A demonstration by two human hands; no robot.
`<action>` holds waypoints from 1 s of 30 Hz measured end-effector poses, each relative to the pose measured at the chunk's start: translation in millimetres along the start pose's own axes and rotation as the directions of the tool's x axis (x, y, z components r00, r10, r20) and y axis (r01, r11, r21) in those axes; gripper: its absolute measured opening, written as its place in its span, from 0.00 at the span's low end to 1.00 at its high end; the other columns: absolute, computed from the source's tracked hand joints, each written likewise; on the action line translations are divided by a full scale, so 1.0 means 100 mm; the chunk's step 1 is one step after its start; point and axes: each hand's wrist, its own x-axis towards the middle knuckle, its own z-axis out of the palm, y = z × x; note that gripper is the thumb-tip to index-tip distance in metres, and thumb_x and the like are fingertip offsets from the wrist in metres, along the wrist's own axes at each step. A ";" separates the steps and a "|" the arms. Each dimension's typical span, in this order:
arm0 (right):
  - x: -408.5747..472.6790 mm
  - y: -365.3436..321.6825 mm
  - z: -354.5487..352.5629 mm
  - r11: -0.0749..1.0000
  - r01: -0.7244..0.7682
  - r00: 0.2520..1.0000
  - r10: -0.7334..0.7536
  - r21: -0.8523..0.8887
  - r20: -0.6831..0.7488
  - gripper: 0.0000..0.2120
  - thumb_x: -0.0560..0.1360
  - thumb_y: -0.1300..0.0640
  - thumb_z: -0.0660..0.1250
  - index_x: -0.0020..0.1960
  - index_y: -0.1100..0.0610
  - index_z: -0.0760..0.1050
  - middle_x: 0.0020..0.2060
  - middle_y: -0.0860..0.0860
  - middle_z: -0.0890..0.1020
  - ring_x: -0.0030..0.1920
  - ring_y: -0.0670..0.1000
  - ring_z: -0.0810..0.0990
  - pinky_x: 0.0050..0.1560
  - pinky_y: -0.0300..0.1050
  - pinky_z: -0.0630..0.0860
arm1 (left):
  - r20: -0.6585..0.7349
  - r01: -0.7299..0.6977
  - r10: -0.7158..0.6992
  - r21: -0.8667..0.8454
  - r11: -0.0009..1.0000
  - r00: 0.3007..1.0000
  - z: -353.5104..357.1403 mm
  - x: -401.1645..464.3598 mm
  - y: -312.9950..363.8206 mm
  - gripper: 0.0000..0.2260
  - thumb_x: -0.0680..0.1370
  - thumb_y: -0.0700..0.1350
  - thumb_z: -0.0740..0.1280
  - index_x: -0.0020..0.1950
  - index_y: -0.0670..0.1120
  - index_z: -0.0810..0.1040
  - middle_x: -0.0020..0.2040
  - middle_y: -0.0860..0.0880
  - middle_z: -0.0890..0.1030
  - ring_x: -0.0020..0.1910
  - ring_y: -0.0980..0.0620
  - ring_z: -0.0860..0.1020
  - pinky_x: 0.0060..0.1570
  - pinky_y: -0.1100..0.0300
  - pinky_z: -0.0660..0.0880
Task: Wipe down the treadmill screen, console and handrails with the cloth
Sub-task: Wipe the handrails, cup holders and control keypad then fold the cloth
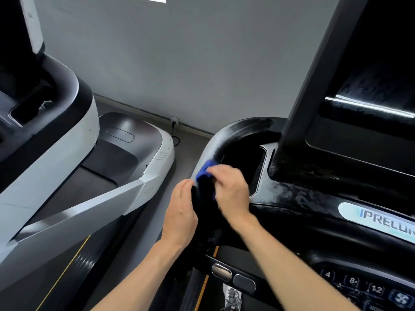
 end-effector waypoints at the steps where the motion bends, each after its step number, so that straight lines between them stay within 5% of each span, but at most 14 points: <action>1: 0.24 0.11 0.01 0.994 -0.106 0.991 0.105 -0.007 -0.080 0.18 0.69 0.69 0.65 0.54 0.54 0.83 0.50 0.51 0.83 0.50 0.56 0.80 0.53 0.42 0.74 | 0.009 -0.015 0.015 0.046 0.999 1.000 0.01 -0.03 -0.01 0.26 0.74 0.30 0.55 0.72 0.38 0.71 0.70 0.43 0.72 0.71 0.46 0.71 0.72 0.52 0.69; 4: 0.66 0.27 0.01 0.889 -0.443 0.862 0.458 0.116 -0.217 0.21 0.67 0.75 0.61 0.53 0.60 0.82 0.51 0.57 0.82 0.50 0.61 0.80 0.45 0.35 0.64 | 0.006 -0.060 0.060 0.152 0.986 0.998 0.01 -0.05 -0.01 0.24 0.78 0.36 0.50 0.72 0.36 0.73 0.70 0.40 0.73 0.72 0.43 0.71 0.73 0.49 0.68; 6: 0.56 0.10 0.08 0.854 -0.510 0.835 0.520 0.104 -0.181 0.20 0.70 0.72 0.62 0.56 0.58 0.82 0.54 0.56 0.82 0.53 0.58 0.79 0.47 0.37 0.65 | 0.008 -0.087 0.087 0.175 0.981 0.996 0.03 -0.03 0.00 0.24 0.79 0.38 0.48 0.71 0.36 0.73 0.69 0.40 0.74 0.71 0.42 0.72 0.72 0.47 0.70; 13: -0.20 -0.15 -0.09 0.952 -0.300 0.950 0.292 0.069 0.109 0.18 0.72 0.67 0.65 0.59 0.54 0.82 0.53 0.52 0.80 0.51 0.51 0.79 0.56 0.40 0.72 | 0.056 -0.133 0.122 0.259 0.957 0.991 0.06 -0.03 0.00 0.22 0.79 0.40 0.54 0.71 0.36 0.73 0.69 0.39 0.74 0.70 0.40 0.72 0.68 0.43 0.73; 19: 0.49 0.01 0.12 0.939 -0.343 0.939 0.343 -0.006 0.009 0.18 0.76 0.62 0.59 0.63 0.58 0.79 0.55 0.58 0.74 0.50 0.61 0.77 0.52 0.50 0.75 | 0.016 -0.116 0.116 0.265 0.957 0.993 0.06 -0.02 0.02 0.24 0.74 0.27 0.62 0.70 0.36 0.74 0.69 0.40 0.74 0.70 0.40 0.72 0.68 0.44 0.73; 27: -0.32 -0.20 0.07 0.985 -0.161 0.984 0.155 0.060 0.087 0.18 0.76 0.61 0.59 0.61 0.58 0.81 0.53 0.55 0.76 0.48 0.55 0.80 0.51 0.49 0.78 | 0.025 -0.136 0.134 0.248 0.959 0.991 0.04 -0.02 0.03 0.20 0.78 0.39 0.56 0.68 0.37 0.74 0.67 0.40 0.75 0.68 0.41 0.73 0.68 0.45 0.74; 30: 0.25 0.05 0.04 0.955 -0.295 0.955 0.293 0.030 0.049 0.14 0.79 0.61 0.58 0.61 0.60 0.76 0.55 0.58 0.75 0.52 0.58 0.77 0.52 0.47 0.74 | 0.013 -0.122 0.122 0.250 0.961 0.992 0.04 -0.03 0.01 0.23 0.76 0.33 0.53 0.69 0.36 0.74 0.68 0.40 0.75 0.70 0.41 0.73 0.70 0.45 0.72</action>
